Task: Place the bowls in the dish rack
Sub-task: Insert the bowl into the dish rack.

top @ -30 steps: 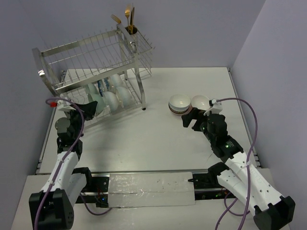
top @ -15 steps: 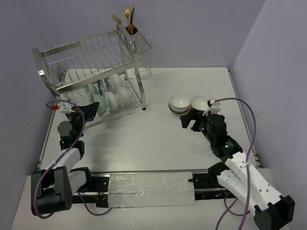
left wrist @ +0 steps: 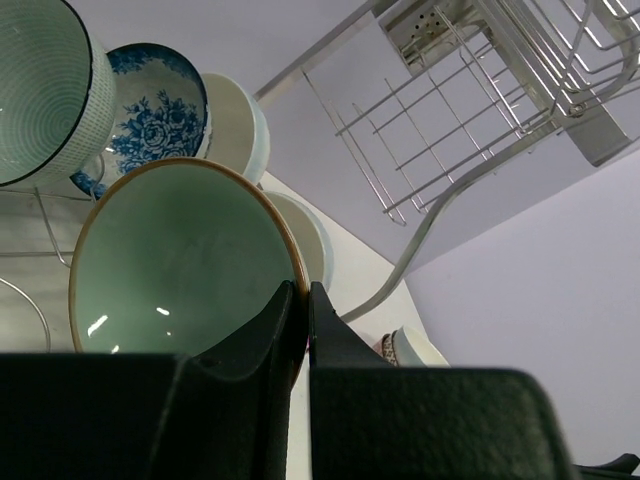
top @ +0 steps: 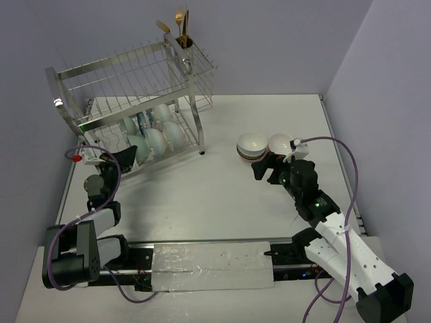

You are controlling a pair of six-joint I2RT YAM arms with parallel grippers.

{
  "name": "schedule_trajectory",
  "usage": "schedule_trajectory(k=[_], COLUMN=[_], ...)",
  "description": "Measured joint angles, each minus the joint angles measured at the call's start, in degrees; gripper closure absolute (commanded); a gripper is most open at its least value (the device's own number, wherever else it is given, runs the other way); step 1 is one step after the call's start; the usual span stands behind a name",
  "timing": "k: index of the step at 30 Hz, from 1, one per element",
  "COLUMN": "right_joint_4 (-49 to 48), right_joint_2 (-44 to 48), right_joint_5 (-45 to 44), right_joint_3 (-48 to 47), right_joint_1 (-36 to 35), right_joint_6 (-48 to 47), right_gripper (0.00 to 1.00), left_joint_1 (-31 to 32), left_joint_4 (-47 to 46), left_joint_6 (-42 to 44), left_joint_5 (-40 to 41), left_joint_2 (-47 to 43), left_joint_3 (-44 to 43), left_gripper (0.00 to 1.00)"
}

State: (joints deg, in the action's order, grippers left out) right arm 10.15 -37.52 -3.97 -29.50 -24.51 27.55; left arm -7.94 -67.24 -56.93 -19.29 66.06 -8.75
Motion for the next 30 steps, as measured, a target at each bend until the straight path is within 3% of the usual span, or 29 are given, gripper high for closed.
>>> schedule_trajectory(k=[19,30], right_joint_4=[-1.7,-2.1], right_joint_2=[0.0,-0.1], right_joint_5=[2.3,3.2], right_joint_3=[1.0,1.0], right_joint_1=[0.0,0.0], right_joint_6=[-0.3,-0.4], right_gripper=[0.02,0.02], left_joint_1=[0.0,0.9], left_joint_4=[-13.1,-14.6], left_joint_6=[-4.5,-4.3], left_joint_5=[3.1,5.4], left_joint_2=[14.0,15.0], left_joint_3=[1.4,1.4], left_gripper=[1.0,1.0])
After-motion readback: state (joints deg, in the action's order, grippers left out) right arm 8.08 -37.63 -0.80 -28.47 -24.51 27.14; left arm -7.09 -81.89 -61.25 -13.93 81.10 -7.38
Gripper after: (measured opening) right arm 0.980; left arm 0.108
